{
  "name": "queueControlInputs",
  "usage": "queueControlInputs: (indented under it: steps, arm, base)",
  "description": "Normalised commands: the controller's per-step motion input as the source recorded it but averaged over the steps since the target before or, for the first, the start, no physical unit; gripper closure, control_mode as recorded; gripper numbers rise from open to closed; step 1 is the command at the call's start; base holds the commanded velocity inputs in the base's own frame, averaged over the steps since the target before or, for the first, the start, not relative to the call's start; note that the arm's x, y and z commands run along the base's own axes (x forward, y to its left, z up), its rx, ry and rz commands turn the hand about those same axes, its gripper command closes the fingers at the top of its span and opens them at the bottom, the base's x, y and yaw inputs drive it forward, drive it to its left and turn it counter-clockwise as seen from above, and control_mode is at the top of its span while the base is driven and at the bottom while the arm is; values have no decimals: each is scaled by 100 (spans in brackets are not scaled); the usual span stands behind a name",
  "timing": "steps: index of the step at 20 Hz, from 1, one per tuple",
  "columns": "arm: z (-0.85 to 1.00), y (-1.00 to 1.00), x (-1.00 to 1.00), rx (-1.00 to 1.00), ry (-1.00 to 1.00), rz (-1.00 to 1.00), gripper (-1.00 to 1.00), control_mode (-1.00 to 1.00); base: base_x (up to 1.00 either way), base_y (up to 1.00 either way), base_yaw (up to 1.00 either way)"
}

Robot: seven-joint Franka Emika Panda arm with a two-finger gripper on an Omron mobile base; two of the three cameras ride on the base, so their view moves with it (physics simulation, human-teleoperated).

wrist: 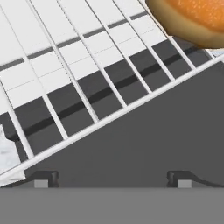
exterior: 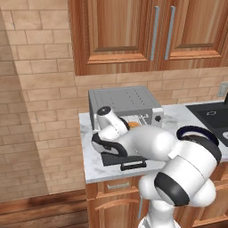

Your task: Pick up the bagel from the plate, place it on the toaster oven rack, close the door, and set the timer.

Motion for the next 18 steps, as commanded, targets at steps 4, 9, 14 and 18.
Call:
queueControlInputs:
  steps: [4, 9, 14, 18]
  arm:
    - [0, 1, 0, -5, -7, 0, -100, -100]
    - [2, 0, -71, -6, -17, 1, -100, -100]
    - [51, 0, -100, 0, -4, 6, -100, -100]
    - [86, 0, -100, -2, 4, 15, -100, -100]
  base:
    - [0, 0, 0]
    - [0, 0, 0]
    - [0, 0, 0]
    - [0, 0, 0]
